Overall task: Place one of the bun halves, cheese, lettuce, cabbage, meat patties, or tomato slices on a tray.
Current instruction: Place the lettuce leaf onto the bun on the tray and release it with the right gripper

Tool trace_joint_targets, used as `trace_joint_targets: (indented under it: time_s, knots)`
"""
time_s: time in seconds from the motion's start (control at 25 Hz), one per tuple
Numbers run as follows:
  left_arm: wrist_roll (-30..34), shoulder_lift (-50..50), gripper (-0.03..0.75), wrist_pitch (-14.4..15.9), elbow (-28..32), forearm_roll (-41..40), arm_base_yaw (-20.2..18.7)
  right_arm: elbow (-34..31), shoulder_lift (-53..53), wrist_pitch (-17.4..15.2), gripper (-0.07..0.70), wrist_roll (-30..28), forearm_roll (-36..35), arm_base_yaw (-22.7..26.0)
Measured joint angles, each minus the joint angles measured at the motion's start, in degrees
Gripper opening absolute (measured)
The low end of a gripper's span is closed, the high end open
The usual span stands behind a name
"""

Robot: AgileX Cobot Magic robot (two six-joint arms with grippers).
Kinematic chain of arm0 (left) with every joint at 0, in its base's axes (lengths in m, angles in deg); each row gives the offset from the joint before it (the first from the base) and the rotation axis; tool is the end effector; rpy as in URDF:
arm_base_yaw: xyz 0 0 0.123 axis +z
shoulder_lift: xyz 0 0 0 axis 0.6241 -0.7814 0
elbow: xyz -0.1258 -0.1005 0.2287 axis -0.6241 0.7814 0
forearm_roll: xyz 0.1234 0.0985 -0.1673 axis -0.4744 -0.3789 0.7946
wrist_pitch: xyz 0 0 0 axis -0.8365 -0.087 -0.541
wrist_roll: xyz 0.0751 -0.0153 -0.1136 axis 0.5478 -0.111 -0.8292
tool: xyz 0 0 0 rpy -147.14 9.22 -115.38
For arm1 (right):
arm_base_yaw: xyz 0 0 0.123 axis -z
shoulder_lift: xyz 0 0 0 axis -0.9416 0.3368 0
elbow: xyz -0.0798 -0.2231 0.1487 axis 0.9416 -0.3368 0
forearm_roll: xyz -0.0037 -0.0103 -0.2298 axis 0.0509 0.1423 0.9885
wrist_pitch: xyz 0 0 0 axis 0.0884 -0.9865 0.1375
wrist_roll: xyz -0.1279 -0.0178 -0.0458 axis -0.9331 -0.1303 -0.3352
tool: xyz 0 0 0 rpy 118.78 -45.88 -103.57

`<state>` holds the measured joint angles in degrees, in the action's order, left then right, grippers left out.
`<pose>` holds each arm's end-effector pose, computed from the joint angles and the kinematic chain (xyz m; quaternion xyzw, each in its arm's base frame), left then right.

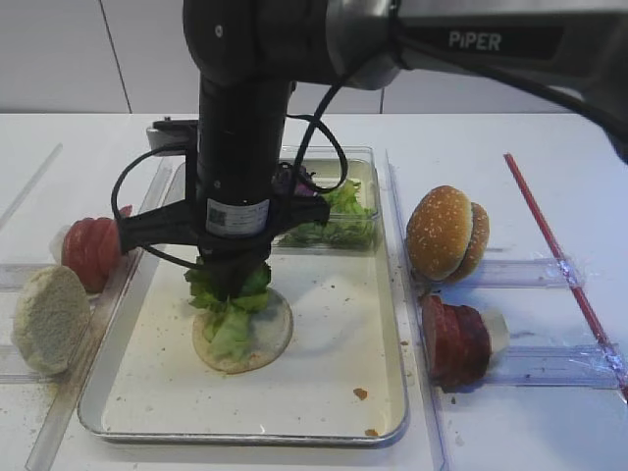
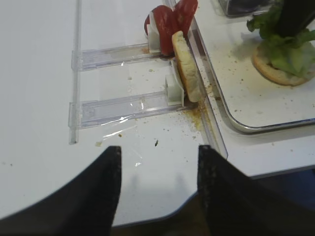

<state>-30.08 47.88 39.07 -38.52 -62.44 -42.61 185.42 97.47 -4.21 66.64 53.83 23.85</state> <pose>0.0126 -0.0022 0.2272 0.0400 0.8822 -0.0166 0.4689 0.2759 0.3283 0.1865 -0.2196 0.9679 0.1219 0.0100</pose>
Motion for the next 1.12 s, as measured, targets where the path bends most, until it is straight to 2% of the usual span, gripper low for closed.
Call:
trace_joint_targets:
  time_s: [0.52, 0.68, 0.96, 1.12]
  knots:
    - [0.0, 0.0, 0.338, 0.0, 0.0, 0.0, 0.0, -0.5, 1.1, 0.2, 0.076, 0.0, 0.1, 0.0]
    - [0.0, 0.0, 0.338, 0.0, 0.0, 0.0, 0.0, -0.5, 1.1, 0.2, 0.187, 0.1, 0.0, 0.0]
    - [0.0, 0.0, 0.338, 0.0, 0.0, 0.0, 0.0, -0.5, 0.7, 0.2, 0.490, 0.8, -0.2, 0.0]
    - [0.0, 0.0, 0.338, 0.0, 0.0, 0.0, 0.0, -0.5, -1.4, 0.2, 0.556, 1.0, 0.0, -0.1]
